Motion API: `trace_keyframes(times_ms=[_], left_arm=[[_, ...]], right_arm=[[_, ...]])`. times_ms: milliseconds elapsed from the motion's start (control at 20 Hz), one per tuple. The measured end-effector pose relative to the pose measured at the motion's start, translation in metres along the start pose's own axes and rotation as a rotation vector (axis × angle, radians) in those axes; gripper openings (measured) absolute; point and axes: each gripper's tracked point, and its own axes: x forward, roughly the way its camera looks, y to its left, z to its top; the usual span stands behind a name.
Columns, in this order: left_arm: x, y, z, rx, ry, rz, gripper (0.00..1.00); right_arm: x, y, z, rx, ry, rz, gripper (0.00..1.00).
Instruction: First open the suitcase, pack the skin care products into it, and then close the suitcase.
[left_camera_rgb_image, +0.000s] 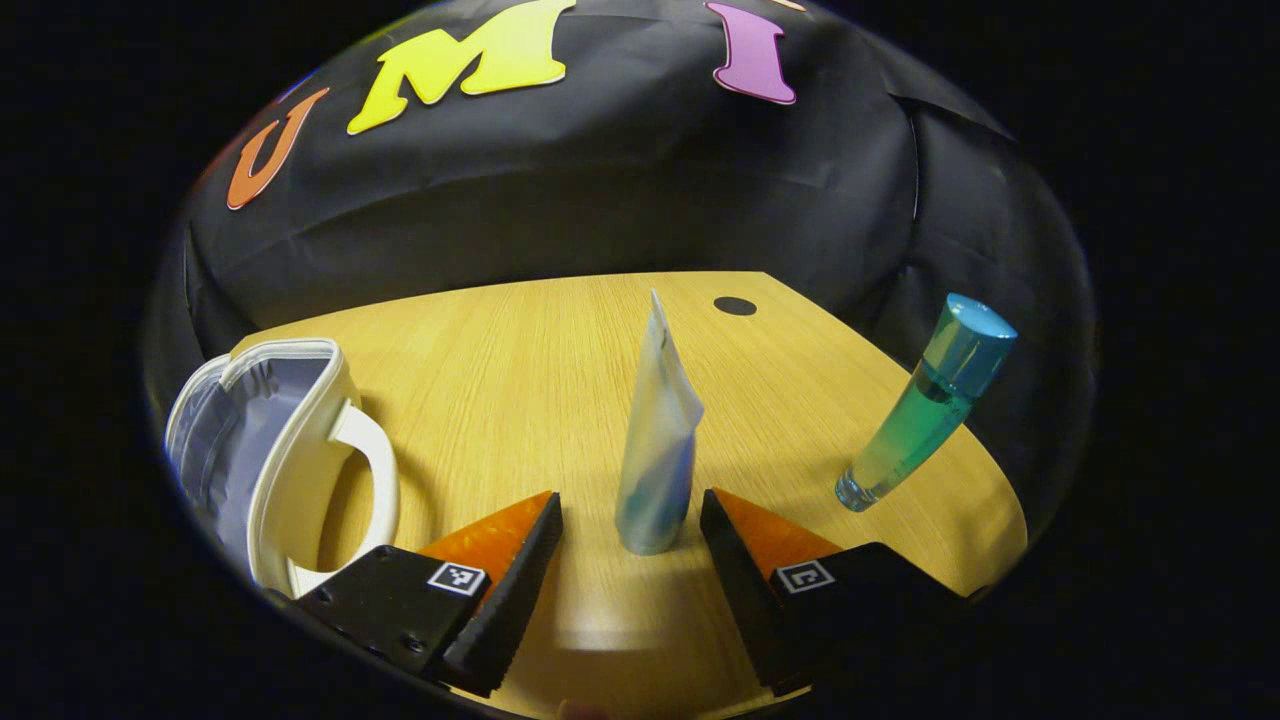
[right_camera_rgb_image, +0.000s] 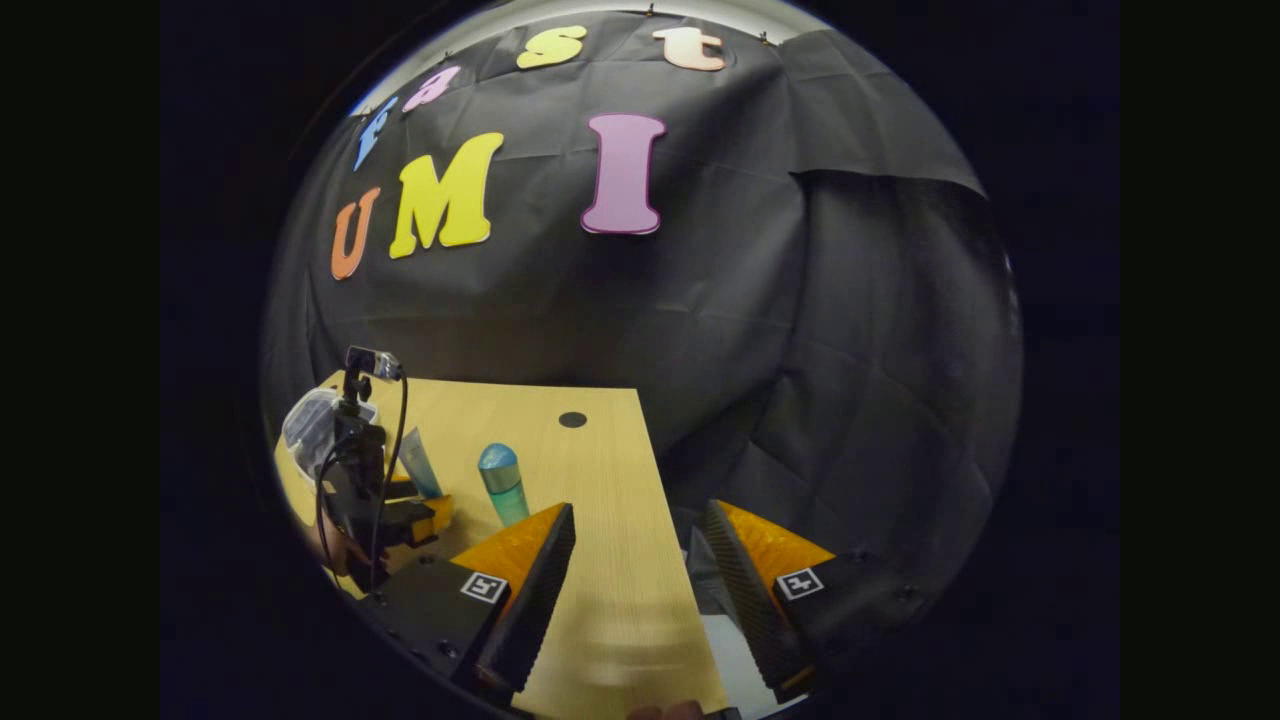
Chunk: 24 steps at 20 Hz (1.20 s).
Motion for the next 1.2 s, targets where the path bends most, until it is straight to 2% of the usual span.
trace_keyframes(times_ms=[50,150,200,400,650,700,750,850,1050,1200], left_arm=[[0.001,0.001,-0.003,0.010,0.007,0.014,0.87],[0.005,0.002,-0.001,0.024,0.004,0.016,0.74],[0.005,0.001,0.000,0.030,0.006,0.015,0.64],[0.004,0.002,0.001,0.025,0.009,0.013,0.42],[-0.017,0.005,0.014,-0.012,0.004,0.004,0.39],[-0.026,0.006,0.018,-0.021,-0.001,-0.001,0.47],[-0.036,0.008,0.024,-0.027,-0.011,-0.004,0.39],[-0.060,0.012,0.040,-0.039,-0.035,-0.014,0.39],[-0.109,0.035,0.066,-0.050,-0.079,0.003,0.39],[-0.133,0.061,0.071,-0.057,-0.089,0.046,0.39]], right_arm=[[0.001,0.001,-0.002,0.002,0.001,0.007,0.78],[0.006,0.006,-0.003,0.006,-0.002,0.026,0.79],[0.009,0.009,-0.002,0.003,-0.005,0.036,0.79],[0.024,0.028,-0.005,-0.009,-0.005,0.091,0.79],[0.040,0.065,-0.020,-0.041,-0.004,0.175,0.79],[0.043,0.076,-0.027,-0.048,0.001,0.195,0.79],[0.050,0.088,-0.035,-0.053,0.009,0.219,0.79],[0.063,0.111,-0.050,-0.059,0.042,0.254,0.78],[0.095,0.142,-0.068,-0.045,0.088,0.280,0.79],[0.123,0.151,-0.074,0.001,0.124,0.263,0.78]])
